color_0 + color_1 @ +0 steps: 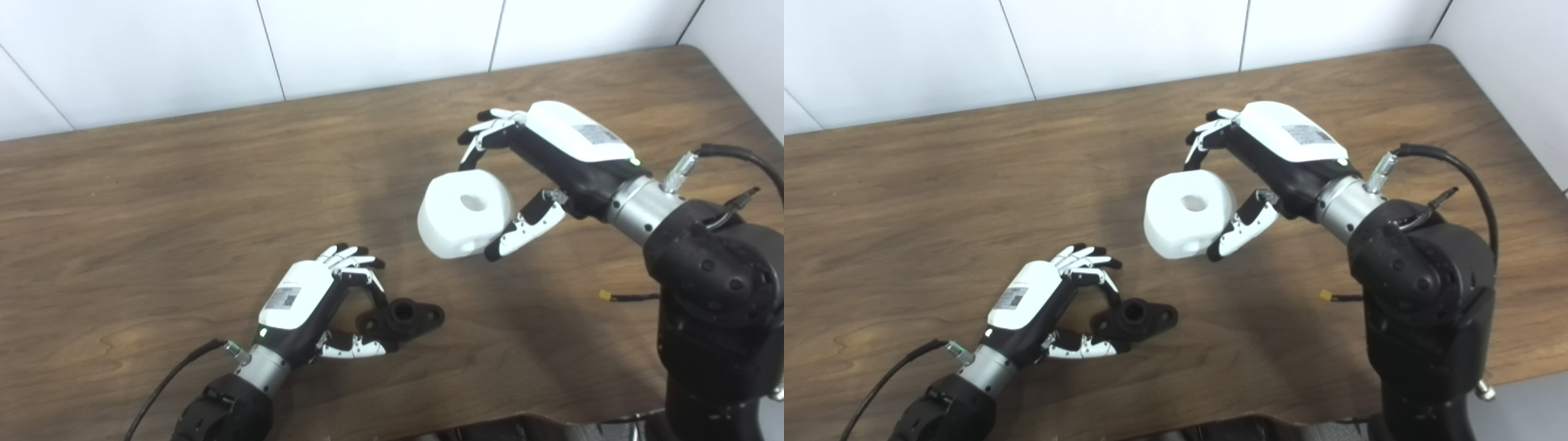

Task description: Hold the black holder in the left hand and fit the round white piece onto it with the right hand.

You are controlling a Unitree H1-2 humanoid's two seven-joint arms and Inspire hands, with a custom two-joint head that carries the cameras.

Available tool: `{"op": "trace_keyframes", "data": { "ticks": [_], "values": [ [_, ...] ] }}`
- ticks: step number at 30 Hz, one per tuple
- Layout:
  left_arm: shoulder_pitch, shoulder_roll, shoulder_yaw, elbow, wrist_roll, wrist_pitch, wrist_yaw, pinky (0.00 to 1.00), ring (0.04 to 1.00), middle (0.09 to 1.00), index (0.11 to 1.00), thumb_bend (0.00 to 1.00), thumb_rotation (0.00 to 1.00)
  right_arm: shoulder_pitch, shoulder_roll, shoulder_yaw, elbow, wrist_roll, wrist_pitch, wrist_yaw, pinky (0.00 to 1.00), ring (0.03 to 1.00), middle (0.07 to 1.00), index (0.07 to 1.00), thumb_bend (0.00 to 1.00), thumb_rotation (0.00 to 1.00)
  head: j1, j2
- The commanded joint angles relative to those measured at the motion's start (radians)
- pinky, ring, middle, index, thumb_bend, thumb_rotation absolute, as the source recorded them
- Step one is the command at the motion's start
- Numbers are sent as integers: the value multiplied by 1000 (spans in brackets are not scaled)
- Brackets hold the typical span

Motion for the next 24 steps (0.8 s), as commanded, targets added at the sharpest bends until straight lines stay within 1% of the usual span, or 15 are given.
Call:
{"op": "trace_keyframes", "data": {
  "ticks": [1, 6, 9, 14, 17, 20, 24],
  "values": [
    [-3, -1, -9, -12, 3, 13, -30, 930, 892, 810, 485, 520, 59, -11, 13, -1, -23, 1, -49, 15, 963, 945, 827, 484, 519, 143, 1, 4],
    [-5, -4, -8, -24, 4, 20, -43, 929, 891, 810, 485, 520, 59, 16, 54, 19, -23, -10, -95, 8, 960, 943, 830, 484, 518, 147, 3, 19],
    [-7, -5, -10, -33, 10, 34, -57, 937, 897, 813, 485, 520, 59, 30, 74, 29, -23, -7, -113, 11, 984, 947, 834, 484, 518, 147, 5, 26],
    [-10, -8, -14, -40, 12, 43, -62, 939, 897, 812, 484, 520, 59, 40, 86, 52, -23, -15, -148, 21, 1000, 942, 831, 483, 517, 148, 10, 31],
    [-10, -9, -16, -37, 13, 41, -62, 940, 897, 812, 484, 520, 58, 48, 92, 69, -23, -18, -148, 25, 1000, 941, 830, 483, 518, 147, 14, 28],
    [-10, -9, -18, -39, 20, 48, -68, 942, 899, 815, 484, 520, 59, 58, 96, 93, -23, -37, -154, 19, 965, 929, 825, 483, 518, 147, 16, 30],
    [-10, -13, -20, -40, 28, 49, -65, 940, 897, 814, 484, 521, 58, 67, 99, 117, -23, -51, -148, 13, 959, 930, 823, 483, 520, 146, 16, 31]
  ]
}}
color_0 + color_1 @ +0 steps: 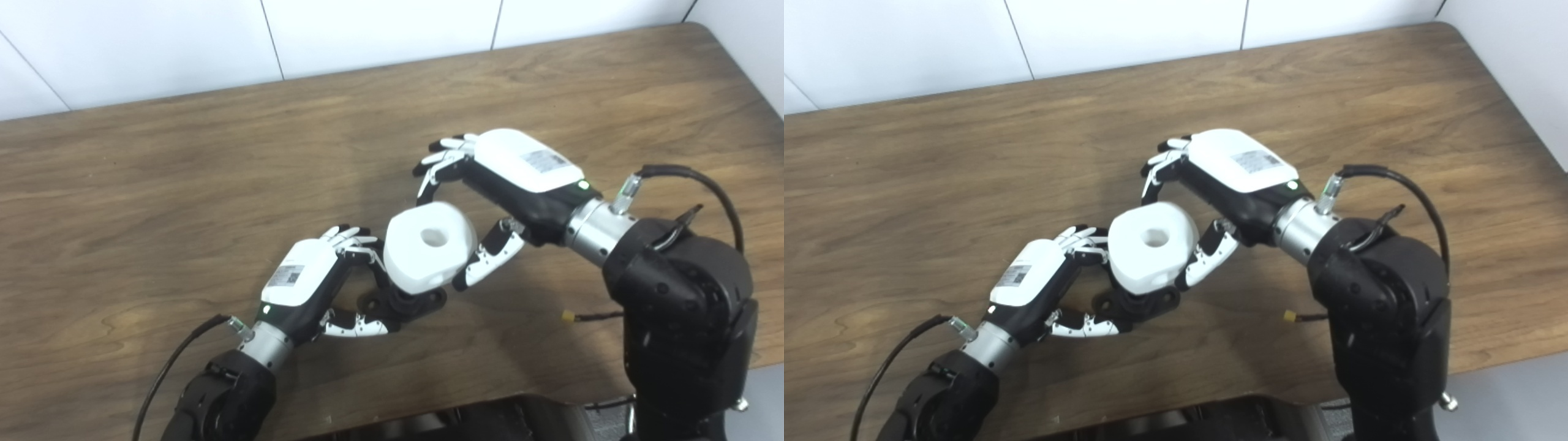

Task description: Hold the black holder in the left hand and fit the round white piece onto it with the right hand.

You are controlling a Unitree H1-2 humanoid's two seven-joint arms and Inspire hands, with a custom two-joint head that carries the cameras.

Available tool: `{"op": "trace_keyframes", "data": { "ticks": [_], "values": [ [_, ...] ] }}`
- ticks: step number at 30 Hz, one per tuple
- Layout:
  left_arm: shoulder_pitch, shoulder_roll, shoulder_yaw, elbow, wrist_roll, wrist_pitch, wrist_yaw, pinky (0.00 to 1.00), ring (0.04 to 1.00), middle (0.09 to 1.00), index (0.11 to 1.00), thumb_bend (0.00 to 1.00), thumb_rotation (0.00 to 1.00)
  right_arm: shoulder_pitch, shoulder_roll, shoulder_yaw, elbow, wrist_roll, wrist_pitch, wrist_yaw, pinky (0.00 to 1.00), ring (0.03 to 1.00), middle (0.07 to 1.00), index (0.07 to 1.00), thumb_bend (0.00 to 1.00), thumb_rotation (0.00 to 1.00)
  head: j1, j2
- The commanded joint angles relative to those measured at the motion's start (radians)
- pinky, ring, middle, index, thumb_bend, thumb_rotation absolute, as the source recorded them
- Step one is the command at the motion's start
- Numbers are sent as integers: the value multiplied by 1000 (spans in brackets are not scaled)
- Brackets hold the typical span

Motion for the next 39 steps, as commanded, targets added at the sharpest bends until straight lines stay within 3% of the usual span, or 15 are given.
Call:
{"op": "trace_keyframes", "data": {
  "ticks": [1, 18, 39],
  "values": [
    [0, -6, -9, -8, 6, 8, -15, 939, 896, 814, 484, 521, 58, -18, 2, 8, -23, -6, -27, 2, 961, 931, 823, 483, 520, 146, -1, 0],
    [0, -9, -7, -12, 6, 8, -24, 938, 897, 811, 484, 520, 58, 30, -10, 78, -15, -37, -43, -44, 953, 933, 823, 482, 521, 145, 1, 6],
    [3, -11, -9, -19, 3, 8, -29, 937, 896, 811, 484, 520, 58, 46, 2, 104, 24, -69, -113, -114, 945, 929, 826, 484, 520, 146, 2, 5]
  ]
}}
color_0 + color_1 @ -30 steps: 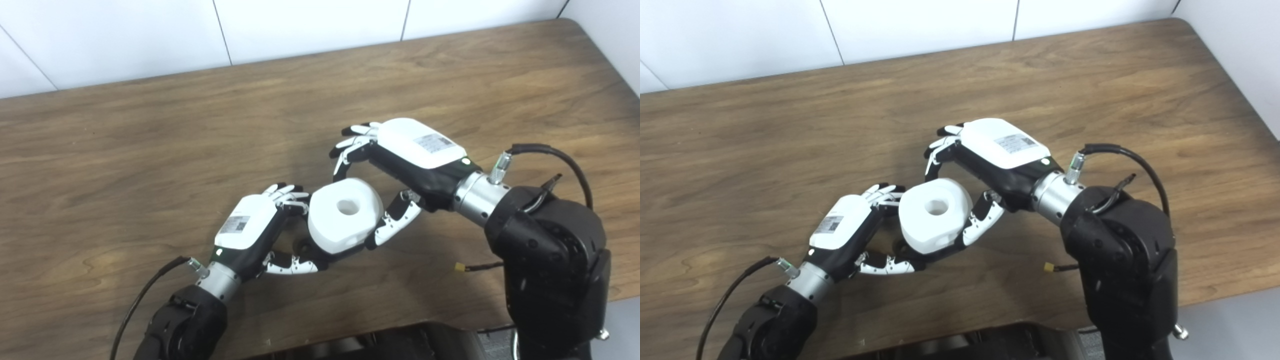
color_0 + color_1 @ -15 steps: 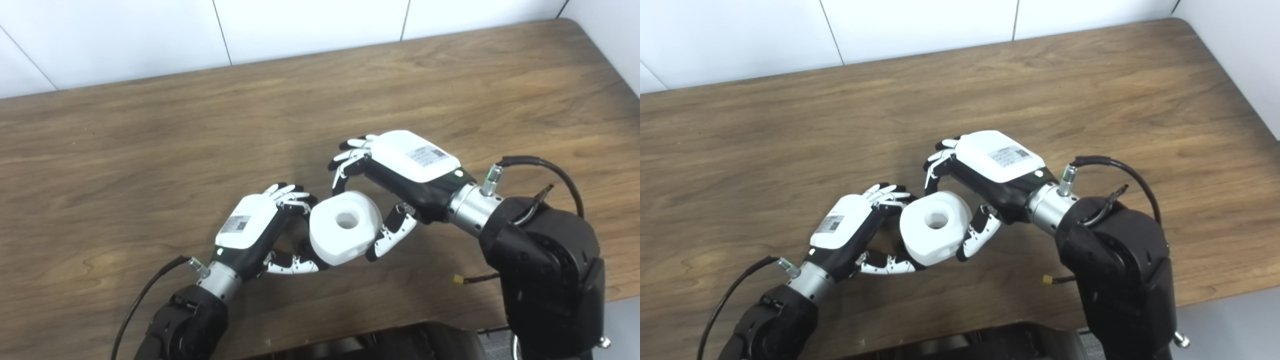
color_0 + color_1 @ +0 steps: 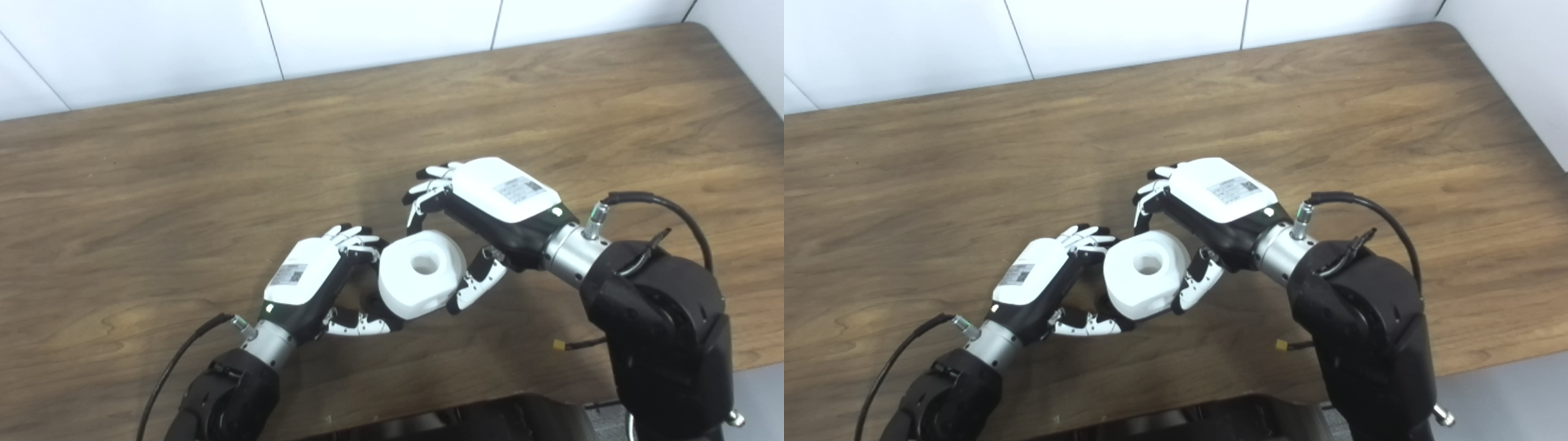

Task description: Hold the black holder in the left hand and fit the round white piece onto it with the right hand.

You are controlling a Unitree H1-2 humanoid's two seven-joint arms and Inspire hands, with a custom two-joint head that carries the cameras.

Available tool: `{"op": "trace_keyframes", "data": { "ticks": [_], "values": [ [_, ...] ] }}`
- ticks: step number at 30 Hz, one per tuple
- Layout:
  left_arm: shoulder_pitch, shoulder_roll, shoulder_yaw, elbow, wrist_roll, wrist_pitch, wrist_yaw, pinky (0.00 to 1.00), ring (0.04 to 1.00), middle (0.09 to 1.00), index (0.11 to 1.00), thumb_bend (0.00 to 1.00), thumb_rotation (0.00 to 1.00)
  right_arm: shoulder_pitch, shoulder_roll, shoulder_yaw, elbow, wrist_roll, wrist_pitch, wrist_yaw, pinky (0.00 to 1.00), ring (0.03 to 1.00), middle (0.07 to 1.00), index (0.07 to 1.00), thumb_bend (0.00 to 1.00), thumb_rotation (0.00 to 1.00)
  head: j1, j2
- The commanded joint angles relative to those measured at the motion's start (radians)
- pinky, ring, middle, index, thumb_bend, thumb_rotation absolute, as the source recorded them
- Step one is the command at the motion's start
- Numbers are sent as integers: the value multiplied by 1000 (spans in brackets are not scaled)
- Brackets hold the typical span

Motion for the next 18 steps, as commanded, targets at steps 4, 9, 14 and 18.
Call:
{"op": "trace_keyframes", "data": {
  "ticks": [4, 9, 14, 18],
  "values": [
    [3, -1, -9, -20, -2, 9, -25, 935, 897, 812, 484, 520, 58, -14, 12, 7, -12, -1, -34, -37, 942, 929, 826, 483, 520, 146, 0, 2],
    [2, -2, -9, -17, -5, 8, -24, 934, 897, 812, 484, 520, 58, -15, 19, 15, -14, 5, -39, -39, 932, 929, 824, 483, 520, 147, 4, 2],
    [1, -3, -10, -14, -5, 5, -22, 934, 898, 812, 484, 520, 58, -13, 28, 23, -21, 6, -41, -38, 913, 928, 821, 482, 520, 147, 4, 0],
    [0, -3, -11, -14, -3, 5, -22, 936, 897, 811, 484, 520, 58, -9, 31, 27, -24, 3, -47, -38, 900, 924, 819, 482, 520, 147, 5, 1]
  ]
}}
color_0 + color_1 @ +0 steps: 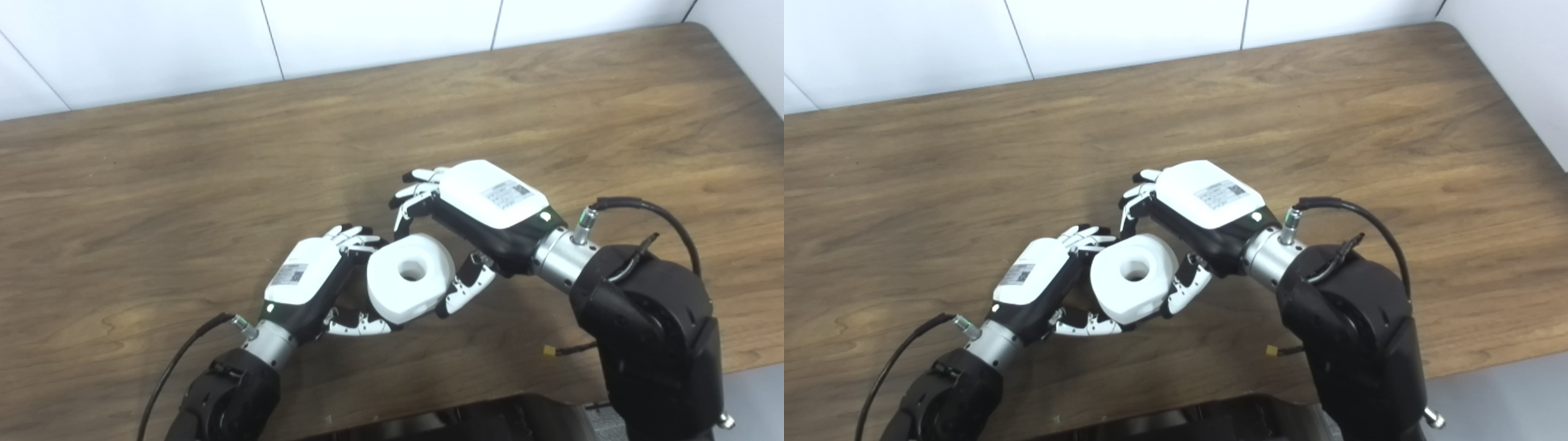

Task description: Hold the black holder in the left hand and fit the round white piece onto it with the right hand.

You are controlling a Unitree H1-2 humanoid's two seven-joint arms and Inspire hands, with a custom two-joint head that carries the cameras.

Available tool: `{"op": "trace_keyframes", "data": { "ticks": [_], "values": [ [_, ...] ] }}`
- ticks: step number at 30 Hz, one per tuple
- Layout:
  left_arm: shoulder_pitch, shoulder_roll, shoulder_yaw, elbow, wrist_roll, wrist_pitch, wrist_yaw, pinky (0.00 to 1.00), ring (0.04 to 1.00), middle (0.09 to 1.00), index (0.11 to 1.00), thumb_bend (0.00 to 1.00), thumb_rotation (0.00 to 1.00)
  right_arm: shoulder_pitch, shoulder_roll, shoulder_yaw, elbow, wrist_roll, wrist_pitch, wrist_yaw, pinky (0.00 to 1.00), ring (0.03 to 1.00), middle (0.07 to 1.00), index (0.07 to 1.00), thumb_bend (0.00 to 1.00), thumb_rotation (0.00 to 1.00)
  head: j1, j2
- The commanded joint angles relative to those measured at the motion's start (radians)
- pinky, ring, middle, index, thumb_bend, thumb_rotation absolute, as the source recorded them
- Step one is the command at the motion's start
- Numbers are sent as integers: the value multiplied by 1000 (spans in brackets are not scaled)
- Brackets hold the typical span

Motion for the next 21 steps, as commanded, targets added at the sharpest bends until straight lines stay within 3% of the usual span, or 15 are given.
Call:
{"op": "trace_keyframes", "data": {
  "ticks": [1, 21],
  "values": [
    [0, -1, -10, -10, -3, -2, -16, 936, 897, 811, 484, 520, 58, -11, 9, 1, -24, 5, -22, -23, 894, 921, 818, 482, 520, 147, -1, 1],
    [0, 1, -8, -13, -4, 0, -20, 938, 897, 811, 484, 520, 58, -12, -21, -15, -25, 25, -10, 1, 842, 928, 817, 483, 521, 144, -6, 5]
  ]
}}
